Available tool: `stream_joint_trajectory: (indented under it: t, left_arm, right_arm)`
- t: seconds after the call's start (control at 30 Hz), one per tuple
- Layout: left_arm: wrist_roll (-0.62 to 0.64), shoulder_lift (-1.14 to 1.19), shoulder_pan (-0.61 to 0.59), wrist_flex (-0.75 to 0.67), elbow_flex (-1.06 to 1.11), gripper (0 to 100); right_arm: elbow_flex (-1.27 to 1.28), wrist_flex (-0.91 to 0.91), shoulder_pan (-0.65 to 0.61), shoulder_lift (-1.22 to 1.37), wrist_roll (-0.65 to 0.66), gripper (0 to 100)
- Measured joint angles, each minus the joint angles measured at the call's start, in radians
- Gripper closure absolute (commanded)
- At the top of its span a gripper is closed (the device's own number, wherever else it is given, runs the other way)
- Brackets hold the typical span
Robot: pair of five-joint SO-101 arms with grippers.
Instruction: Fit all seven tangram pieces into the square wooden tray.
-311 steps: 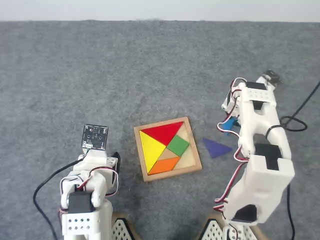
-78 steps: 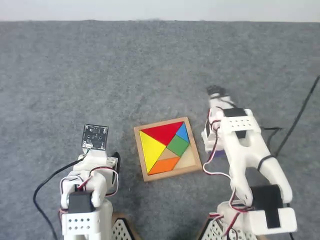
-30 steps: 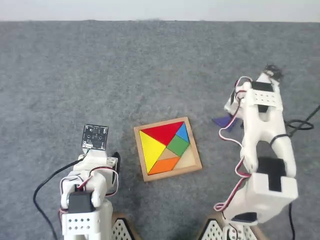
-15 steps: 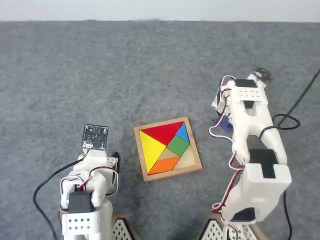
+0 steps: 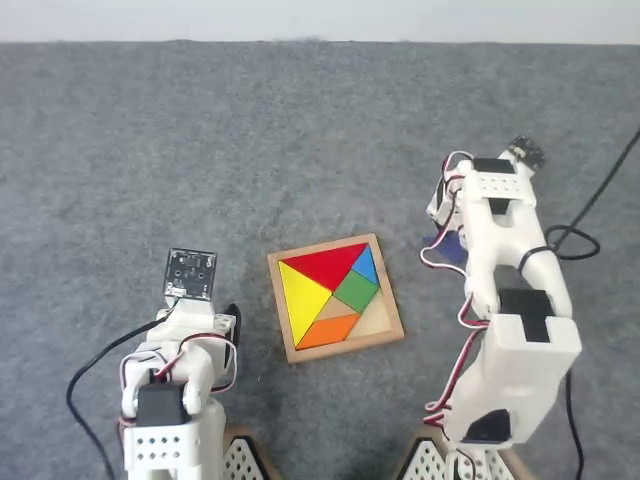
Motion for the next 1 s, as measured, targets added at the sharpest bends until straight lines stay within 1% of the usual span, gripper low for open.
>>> stream_joint_trajectory:
  t: [0.23,0.53,0.67,0.87,1.0]
  left_arm:
    - [0.000,0.000,0.000,0.000,0.000,85]
    - [0.000,0.000,-0.002,0.000,0.000,85]
    - [0.000,0.000,-0.002,0.000,0.000,85]
    - [0.000,0.000,-0.002,0.000,0.000,85]
    - [0.000,0.000,-0.002,0.000,0.000,85]
  right_arm:
    - [-0.009,0.000,-0.005,0.000,-0.064,76.8]
    - [-0.009,0.000,-0.003,0.000,-0.074,76.8]
    - [-0.020,-0.005,-0.002,0.049,-0.074,76.8]
    - [-0.103,0.000,-0.008,0.132,-0.074,76.8]
    - [-0.107,0.002,-0.008,0.135,-0.075,76.8]
